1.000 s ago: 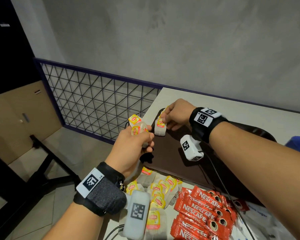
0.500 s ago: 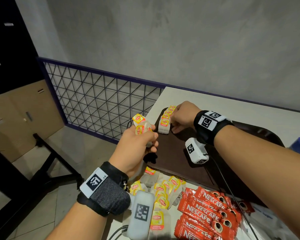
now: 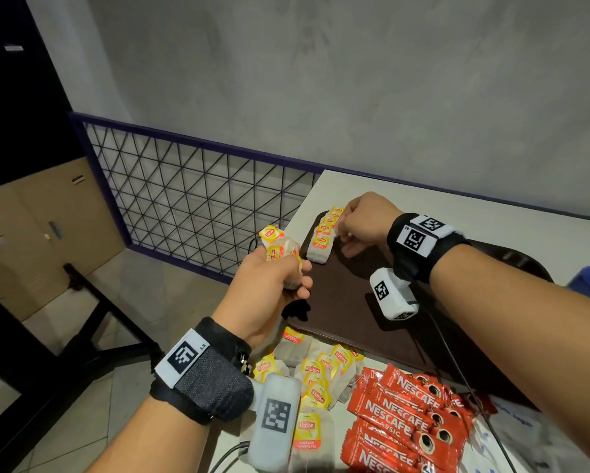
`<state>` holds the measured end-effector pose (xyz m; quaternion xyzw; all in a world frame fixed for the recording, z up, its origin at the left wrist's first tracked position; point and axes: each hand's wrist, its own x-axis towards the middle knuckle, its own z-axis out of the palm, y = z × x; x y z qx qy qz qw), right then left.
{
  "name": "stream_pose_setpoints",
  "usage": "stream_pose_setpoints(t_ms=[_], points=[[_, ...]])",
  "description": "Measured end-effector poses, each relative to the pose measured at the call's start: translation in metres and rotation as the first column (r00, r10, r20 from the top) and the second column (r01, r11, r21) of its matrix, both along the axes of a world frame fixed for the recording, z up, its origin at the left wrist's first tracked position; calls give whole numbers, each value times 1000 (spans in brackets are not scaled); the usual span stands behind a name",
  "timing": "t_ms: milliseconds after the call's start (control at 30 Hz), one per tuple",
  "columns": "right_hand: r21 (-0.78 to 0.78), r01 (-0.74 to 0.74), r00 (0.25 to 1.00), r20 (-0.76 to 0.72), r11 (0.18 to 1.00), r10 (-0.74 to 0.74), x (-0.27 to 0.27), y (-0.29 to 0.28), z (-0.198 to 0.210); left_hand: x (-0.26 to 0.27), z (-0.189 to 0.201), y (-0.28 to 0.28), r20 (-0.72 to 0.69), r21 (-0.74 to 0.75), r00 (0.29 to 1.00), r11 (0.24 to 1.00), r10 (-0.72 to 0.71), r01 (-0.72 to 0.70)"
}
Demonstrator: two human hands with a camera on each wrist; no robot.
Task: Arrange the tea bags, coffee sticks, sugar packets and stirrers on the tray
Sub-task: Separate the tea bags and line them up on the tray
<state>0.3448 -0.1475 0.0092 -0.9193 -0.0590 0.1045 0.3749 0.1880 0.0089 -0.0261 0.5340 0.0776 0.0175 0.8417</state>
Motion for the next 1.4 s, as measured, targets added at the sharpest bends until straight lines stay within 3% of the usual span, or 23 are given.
stream_pose_setpoints(t_ms=[267,500,733,967,1133,1267,1400], points=[[230,-227,971,126,946,203,-78,-13,39,-4,2,-1,52,-18,976,977,-211,212],[279,-304,947,187,911,260,-119,-32,39,-14,7,-5,138,-51,914,919,-381,391],[324,-346,931,238,881,278,-127,-39,32,-18,10,-11,126,-20,898,904,-422,428],[334,-362,903,359,870,238,-126,-45,34,-17,11,-10,100,-35,923,926,-371,376],[401,-345,922,313,849,227,-125,-47,39,-11,8,-9,48,-56,971,970,-235,237],[370,-360,921,287,857,263,-125,-50,42,-3,1,-5,50,-18,992,993,-115,116],[369,-376,923,227,850,310,-129,-46,36,-3,0,-7,100,-21,986,990,-136,138]])
